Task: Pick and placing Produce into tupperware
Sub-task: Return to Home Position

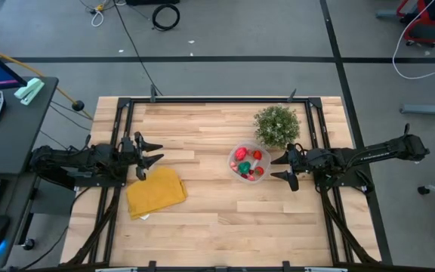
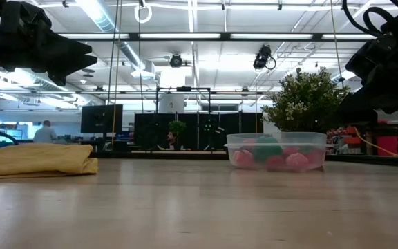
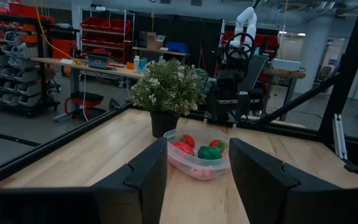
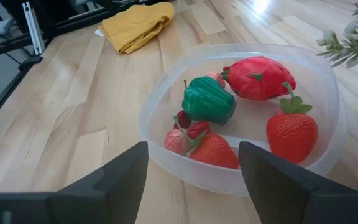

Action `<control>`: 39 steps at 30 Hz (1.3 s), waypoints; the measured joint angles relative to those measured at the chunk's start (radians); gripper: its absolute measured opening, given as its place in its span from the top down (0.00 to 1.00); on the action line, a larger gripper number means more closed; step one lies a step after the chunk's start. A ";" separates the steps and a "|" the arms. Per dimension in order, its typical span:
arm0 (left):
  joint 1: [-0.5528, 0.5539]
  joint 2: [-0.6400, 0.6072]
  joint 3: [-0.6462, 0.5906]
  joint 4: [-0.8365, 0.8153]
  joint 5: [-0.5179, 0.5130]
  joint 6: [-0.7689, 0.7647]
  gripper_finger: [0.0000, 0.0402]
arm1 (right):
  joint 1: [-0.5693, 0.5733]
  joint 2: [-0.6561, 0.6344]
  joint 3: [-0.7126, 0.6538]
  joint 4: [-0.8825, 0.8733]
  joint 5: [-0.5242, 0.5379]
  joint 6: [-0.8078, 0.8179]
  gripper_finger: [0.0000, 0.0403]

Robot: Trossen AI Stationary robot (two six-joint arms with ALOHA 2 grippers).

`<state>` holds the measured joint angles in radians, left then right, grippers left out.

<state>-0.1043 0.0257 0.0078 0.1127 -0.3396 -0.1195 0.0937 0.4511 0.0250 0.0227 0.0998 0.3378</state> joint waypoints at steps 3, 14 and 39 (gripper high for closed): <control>0.000 0.000 0.000 0.000 0.000 0.000 0.55 | 0.000 0.000 0.000 0.000 0.000 0.000 0.36; 0.000 0.000 0.000 0.000 0.000 0.000 0.56 | 0.000 0.000 0.000 0.000 0.000 0.000 0.36; 0.000 0.000 0.000 0.000 0.000 0.000 0.55 | 0.000 0.000 0.000 0.000 0.000 0.000 0.36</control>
<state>-0.1043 0.0259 0.0078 0.1126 -0.3393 -0.1194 0.0940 0.4510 0.0250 0.0227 0.0995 0.3382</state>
